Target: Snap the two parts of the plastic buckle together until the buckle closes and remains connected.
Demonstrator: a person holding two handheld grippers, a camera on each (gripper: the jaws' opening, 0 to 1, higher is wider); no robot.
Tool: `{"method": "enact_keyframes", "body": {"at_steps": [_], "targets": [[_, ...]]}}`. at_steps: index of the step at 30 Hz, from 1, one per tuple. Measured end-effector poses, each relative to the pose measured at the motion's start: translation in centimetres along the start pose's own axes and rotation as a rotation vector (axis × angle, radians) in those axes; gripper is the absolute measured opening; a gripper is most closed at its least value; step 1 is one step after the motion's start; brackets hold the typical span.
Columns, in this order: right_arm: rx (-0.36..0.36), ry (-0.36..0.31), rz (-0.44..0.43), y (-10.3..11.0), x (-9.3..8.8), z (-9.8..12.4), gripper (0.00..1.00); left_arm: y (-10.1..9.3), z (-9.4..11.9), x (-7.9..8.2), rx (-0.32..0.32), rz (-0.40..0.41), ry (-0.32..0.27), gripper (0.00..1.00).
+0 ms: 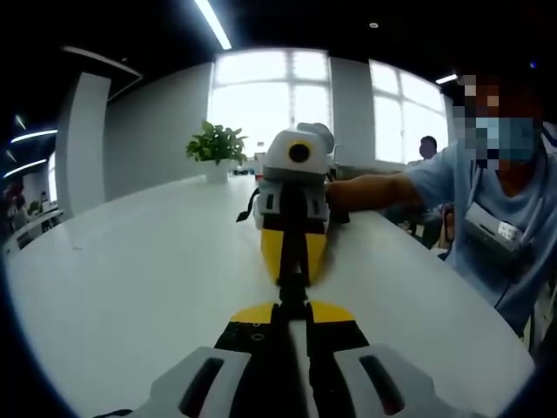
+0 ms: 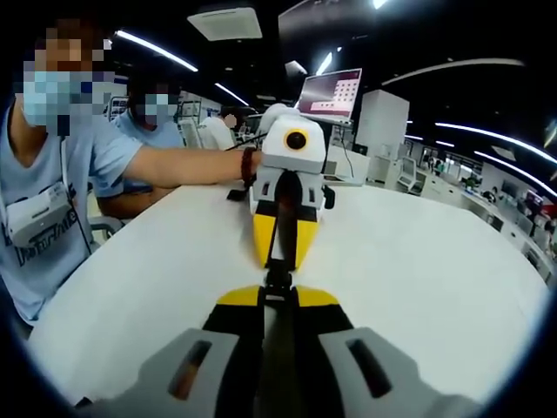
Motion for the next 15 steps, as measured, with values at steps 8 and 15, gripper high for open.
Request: {"method": "enact_keyframes", "body": {"at_steps": [8, 15], "targets": [[0.002, -0.005, -0.021, 0.11, -0.03, -0.15, 0.13, -0.40, -0.15, -0.08, -0.003, 0.004, -0.008, 0.10], [0.009, -0.006, -0.027, -0.09, 0.01, -0.22, 0.13, -0.57, -0.12, -0.20, -0.006, 0.004, -0.011, 0.11]]}}
Point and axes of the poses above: the point that each gripper's makers call its tool centre point, and the gripper's own axes: z roughly backward along the fingers, y roughly to its left, x roughly out of its top, the point moved 4 cm from there along z, roughly backward along the fingers, and after that the axes turned 13 degrees about y, right-handed, at the moved point
